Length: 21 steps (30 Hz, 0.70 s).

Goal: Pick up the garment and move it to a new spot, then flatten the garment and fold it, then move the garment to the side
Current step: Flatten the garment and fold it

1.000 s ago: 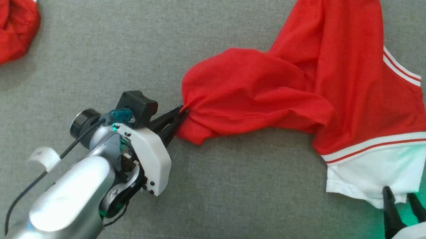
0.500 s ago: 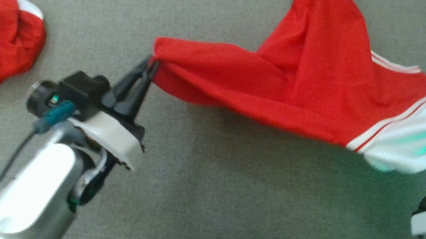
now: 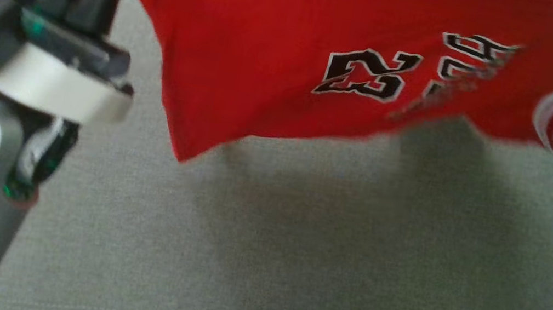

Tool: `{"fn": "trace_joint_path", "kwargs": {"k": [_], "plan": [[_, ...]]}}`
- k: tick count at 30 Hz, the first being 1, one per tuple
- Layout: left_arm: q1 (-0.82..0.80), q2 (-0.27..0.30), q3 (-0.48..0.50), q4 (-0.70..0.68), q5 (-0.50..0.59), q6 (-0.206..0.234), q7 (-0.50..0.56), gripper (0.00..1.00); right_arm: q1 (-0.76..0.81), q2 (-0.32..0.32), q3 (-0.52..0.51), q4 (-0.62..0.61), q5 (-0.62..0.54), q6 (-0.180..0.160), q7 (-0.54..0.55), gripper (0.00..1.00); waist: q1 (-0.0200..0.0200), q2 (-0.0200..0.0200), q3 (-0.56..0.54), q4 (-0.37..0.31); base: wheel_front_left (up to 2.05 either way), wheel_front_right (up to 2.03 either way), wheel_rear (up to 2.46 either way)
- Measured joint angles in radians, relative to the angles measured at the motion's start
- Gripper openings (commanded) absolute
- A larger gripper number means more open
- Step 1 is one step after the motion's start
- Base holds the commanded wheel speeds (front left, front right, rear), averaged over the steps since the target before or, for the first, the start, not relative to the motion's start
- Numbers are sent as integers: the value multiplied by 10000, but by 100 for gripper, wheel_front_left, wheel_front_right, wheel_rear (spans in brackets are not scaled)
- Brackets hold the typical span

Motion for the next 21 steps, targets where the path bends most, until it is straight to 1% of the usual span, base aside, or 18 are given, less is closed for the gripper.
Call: {"fn": "trace_joint_path", "kwargs": {"k": [2, 6, 11, 17, 19, 21], "plan": [[-484, 63, 73, -176, 0, -19, 267, 0, -553, -176, -25, 17, 201, 0, 105, 0, 0, 0, -138, 60, 0, 0, 0], [-1362, 128, 100, -397, 0, -192, 738, 0, -1539, -476, -25, 151, 401, 0, 221, 0, 0, 0, -366, 140, 0, 0, 0], [-2077, 119, 90, -391, -27, -272, 1030, 0, -2437, -627, 67, 681, 604, 0, 407, 0, 0, 0, -474, 140, 0, 0, 0], [-2245, -21, -10, 242, -299, -370, 1099, 0, -2756, -746, 282, 1542, 849, 0, 468, 0, 0, 0, -288, 123, 0, 0, 0], [-2373, -121, -54, 616, -443, -493, 1091, 0, -2978, -746, 395, 1954, 920, 0, 464, 0, 0, 0, -145, 119, 0, 0, 0], [-2977, -360, -98, 1515, -562, -729, 917, 0, -3577, -746, 734, 2744, 1035, 0, 247, 0, 0, 0, 146, 99, 0, 0, 0]]}}
